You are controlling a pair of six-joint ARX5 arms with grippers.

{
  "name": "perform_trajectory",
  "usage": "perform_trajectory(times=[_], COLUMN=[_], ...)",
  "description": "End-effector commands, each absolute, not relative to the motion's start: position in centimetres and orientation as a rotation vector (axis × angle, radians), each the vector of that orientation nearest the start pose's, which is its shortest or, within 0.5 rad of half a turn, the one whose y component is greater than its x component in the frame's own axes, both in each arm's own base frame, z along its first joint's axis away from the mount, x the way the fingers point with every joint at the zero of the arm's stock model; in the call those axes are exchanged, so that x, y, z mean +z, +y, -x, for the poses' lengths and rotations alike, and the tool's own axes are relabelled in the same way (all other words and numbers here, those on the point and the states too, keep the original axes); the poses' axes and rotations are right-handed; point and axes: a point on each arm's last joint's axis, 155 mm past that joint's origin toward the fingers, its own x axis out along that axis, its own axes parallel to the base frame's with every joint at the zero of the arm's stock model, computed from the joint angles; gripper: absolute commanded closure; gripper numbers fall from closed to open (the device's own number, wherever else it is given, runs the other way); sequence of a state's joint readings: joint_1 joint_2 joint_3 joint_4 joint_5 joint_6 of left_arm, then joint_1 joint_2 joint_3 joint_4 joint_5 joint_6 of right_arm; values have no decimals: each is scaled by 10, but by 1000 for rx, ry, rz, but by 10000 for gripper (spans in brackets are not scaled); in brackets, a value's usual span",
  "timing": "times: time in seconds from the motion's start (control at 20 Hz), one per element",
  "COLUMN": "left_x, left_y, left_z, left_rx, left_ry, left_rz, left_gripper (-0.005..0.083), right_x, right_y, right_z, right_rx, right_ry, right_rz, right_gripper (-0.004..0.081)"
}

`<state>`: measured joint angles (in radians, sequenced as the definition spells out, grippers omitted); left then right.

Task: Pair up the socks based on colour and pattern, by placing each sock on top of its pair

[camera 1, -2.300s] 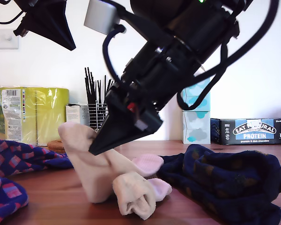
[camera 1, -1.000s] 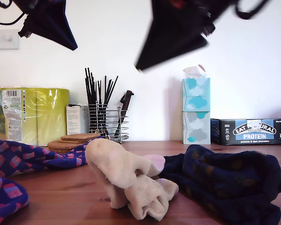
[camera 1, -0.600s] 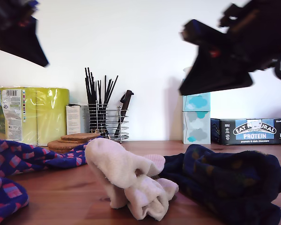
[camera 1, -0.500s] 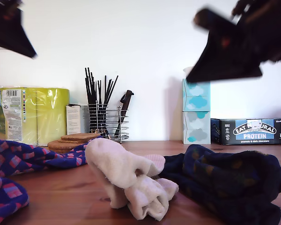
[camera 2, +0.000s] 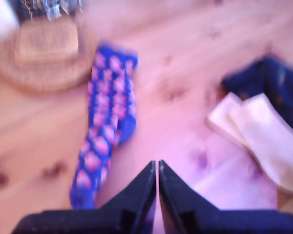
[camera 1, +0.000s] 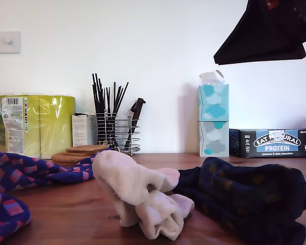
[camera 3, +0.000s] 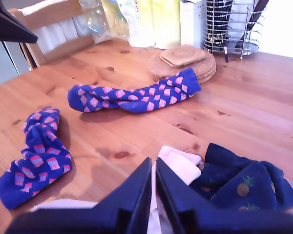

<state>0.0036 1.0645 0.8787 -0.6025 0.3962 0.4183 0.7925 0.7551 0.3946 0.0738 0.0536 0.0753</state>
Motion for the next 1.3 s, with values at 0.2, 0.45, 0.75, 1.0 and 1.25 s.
perform_trajectory(times=[0.2, 0.45, 0.75, 1.0, 1.25], left_x=[117, 84, 66, 61, 38], left_y=[-51, -63, -69, -64, -65], left_z=[-353, -305, -241, -247, -248], left_rx=[-486, -557, -310, -64, 70], left_ry=[797, 1027, 1381, 1392, 1459], left_rz=[-320, -298, 20, 132, 209], left_gripper=[57, 167, 114, 93, 98], right_x=[174, 174, 174, 174, 174], right_y=[220, 219, 219, 219, 221], right_z=[-229, -230, -230, -230, -228], right_rx=[724, 721, 722, 723, 740], right_ry=[312, 313, 311, 311, 312], right_rz=[52, 52, 52, 52, 50], right_gripper=[784, 783, 783, 783, 783])
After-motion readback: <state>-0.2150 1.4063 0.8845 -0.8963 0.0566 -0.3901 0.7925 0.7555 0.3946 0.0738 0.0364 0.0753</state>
